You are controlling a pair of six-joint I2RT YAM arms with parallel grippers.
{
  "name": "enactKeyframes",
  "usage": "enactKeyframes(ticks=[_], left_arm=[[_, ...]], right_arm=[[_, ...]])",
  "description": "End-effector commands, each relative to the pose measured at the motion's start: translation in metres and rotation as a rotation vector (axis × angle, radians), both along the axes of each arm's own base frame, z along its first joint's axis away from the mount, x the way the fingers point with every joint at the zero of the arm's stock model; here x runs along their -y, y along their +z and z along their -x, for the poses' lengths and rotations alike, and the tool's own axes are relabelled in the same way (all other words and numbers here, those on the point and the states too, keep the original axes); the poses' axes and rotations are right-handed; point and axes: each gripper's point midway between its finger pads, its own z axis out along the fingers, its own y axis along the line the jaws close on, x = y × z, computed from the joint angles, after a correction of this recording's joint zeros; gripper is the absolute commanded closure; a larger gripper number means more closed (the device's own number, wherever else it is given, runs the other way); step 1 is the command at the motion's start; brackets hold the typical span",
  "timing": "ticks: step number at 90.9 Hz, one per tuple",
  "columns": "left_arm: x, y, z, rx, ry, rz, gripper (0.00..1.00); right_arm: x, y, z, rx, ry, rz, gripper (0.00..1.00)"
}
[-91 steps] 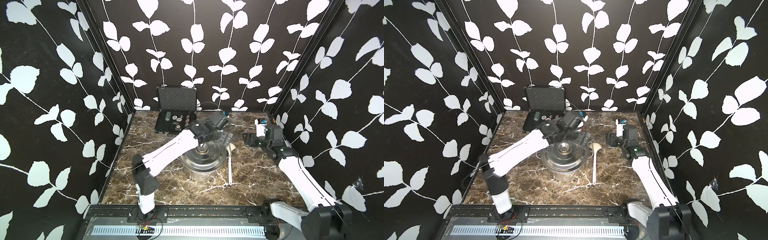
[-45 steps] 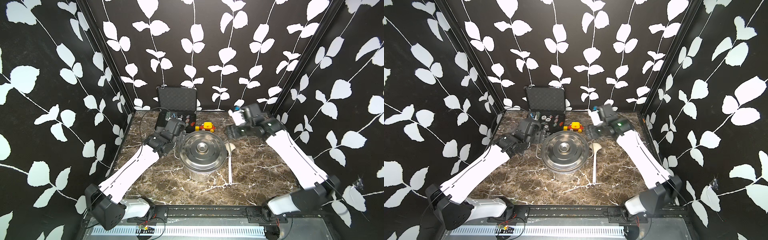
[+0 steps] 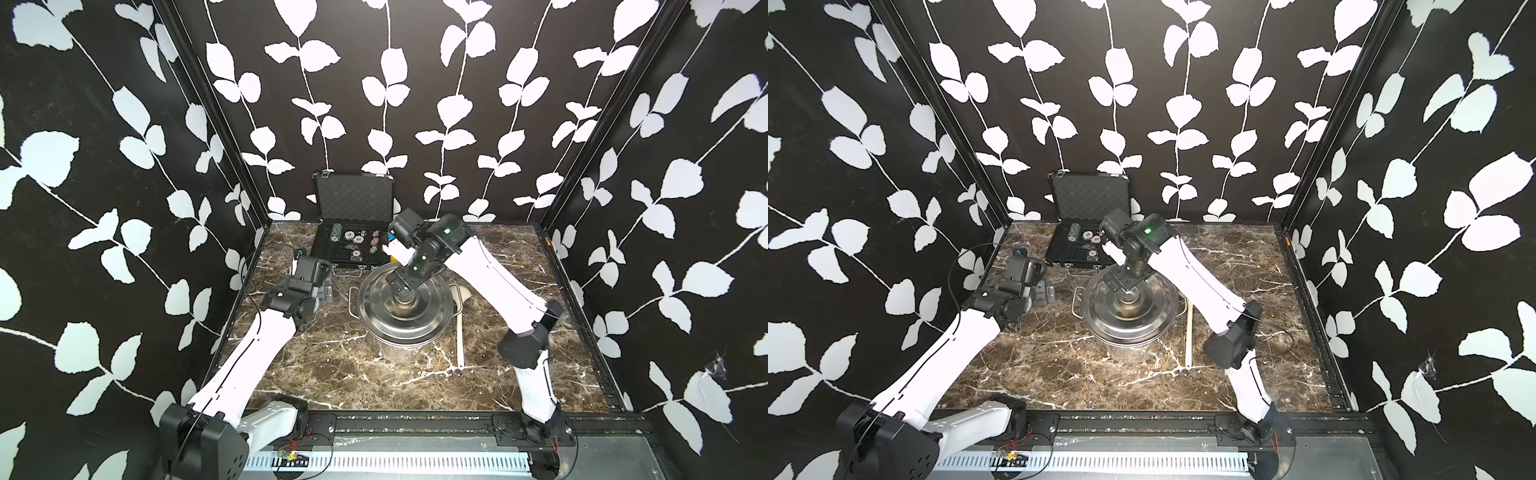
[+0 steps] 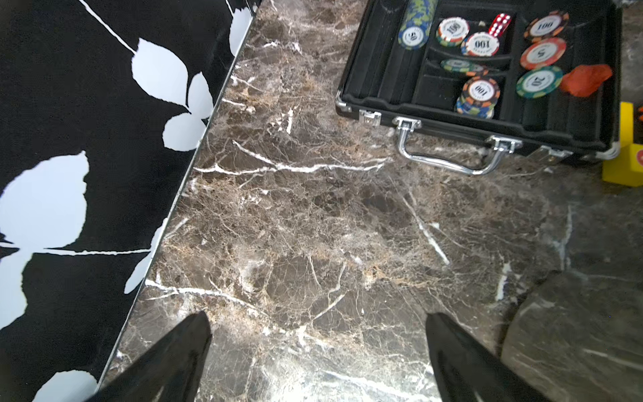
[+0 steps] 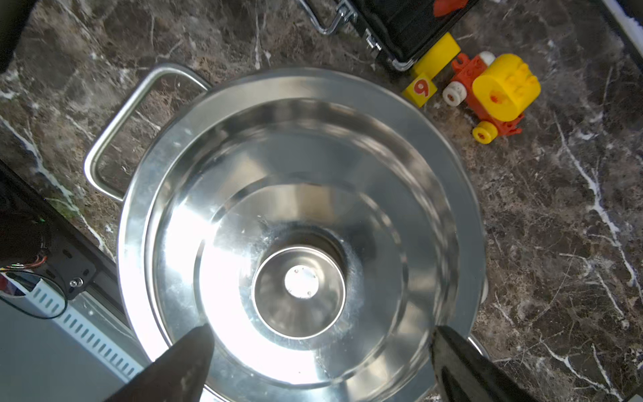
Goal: Stir the soup with a spoon
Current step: Pick up the lid from the pan.
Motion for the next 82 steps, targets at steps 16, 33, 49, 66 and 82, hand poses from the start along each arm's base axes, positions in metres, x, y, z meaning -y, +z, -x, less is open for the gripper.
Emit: enactKeyframes(ticks=[16, 33, 49, 66, 82], left_arm=[[0.001, 0.005, -0.001, 0.047, -0.003, 0.065, 0.01], [0.002, 0.005, 0.001, 0.051, -0.009, 0.072, 0.01], [0.004, 0.004, 0.000, 0.055, -0.010, 0.084, 0.01], [0.005, 0.005, -0.001, 0.059, -0.012, 0.089, 0.01], [0.005, 0.005, -0.002, 0.060, -0.013, 0.090, 0.01]], right_arm=[[-0.005, -0.026, 0.025, -0.122, 0.029, 0.044, 0.01], [-0.009, -0.038, 0.023, -0.148, 0.030, 0.027, 0.01], [-0.005, -0.047, 0.017, -0.142, 0.010, 0.061, 0.03], [0.001, -0.048, 0.007, -0.104, -0.011, 0.111, 0.10], [0.008, -0.056, 0.010, -0.121, -0.009, 0.165, 0.20]])
